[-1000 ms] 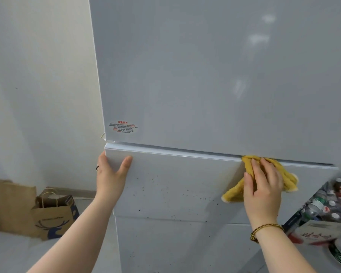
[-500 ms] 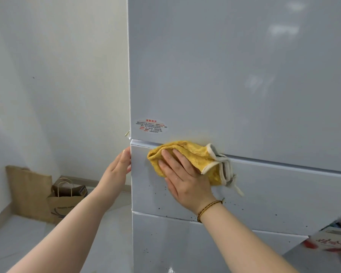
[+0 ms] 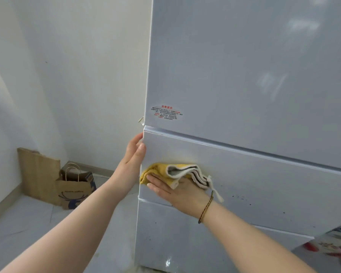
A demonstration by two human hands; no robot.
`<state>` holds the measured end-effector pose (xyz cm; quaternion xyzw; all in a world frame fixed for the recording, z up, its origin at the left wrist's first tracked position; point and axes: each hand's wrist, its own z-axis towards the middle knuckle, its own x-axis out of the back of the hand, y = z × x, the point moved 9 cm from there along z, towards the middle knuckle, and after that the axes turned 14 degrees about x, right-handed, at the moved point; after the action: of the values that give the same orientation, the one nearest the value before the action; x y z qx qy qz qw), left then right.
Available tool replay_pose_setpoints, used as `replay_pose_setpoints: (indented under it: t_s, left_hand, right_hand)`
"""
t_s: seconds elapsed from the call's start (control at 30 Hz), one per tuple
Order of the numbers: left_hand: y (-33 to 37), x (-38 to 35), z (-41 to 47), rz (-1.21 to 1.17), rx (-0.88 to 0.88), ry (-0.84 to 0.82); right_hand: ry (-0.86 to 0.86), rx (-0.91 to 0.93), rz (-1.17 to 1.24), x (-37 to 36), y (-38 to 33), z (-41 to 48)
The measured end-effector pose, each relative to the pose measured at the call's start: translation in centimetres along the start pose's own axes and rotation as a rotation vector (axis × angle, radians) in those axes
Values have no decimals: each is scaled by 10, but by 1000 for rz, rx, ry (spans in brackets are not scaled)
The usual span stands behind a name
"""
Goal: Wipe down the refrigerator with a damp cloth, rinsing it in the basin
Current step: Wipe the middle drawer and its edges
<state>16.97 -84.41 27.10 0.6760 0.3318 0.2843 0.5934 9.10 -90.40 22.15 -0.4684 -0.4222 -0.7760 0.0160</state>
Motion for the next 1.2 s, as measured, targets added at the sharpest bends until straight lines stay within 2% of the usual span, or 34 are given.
replay_pose_setpoints:
  t_s: [0.07,0.13,0.2,0.27,0.37,0.47,0.6,0.7,0.77,0.83,0.9,0.97,1.07,1.13,1.2]
  left_hand:
    - [2,-4,-6,-32,13,24]
    - [4,-4,-8,-53,31,30]
    - [7,-2,-8,-41,27,44]
    - [6,-1,-8,-23,25,41]
    - [7,0,-6,-7,26,36]
    - [7,0,-3,-13,25,21]
    - [2,3,-1,-20,36,35]
    - [5,2,-4,24,15,77]
    - [9,-2,-7,72,-7,89]
    - [13,-4,-12,165,-67,149]
    - [6,-4,-22,257,-107,271]
    - [-1,-13,-36,412,-211,341]
    - [-13,-35,-45,729,-388,371]
    - [-20,-41,-42,898,-397,417]
    - [-20,-45,-38,953,-389,428]
  right_hand:
    - [128,123,-81,35,17,-3]
    - [234,108,-160,70,44,-9]
    - [317,-55,-304,93,66,-14]
    - [300,-257,-457,93,76,-16]
    - [272,-366,-521,74,70,-11]
    - [277,-332,-455,56,53,-2]
    - [181,-196,-314,-5,4,15]
    - [128,-99,-137,-41,-28,15]
    - [33,-53,49,-56,-39,9]
    - [-13,24,169,-54,-46,1]
    - [-9,67,74,-42,-39,-6]
    - [103,-8,-124,-11,-12,-19]
    - [251,-170,-265,42,33,-43]
    - [320,-264,-351,61,50,-60]
    - [323,-356,-398,54,49,-69]
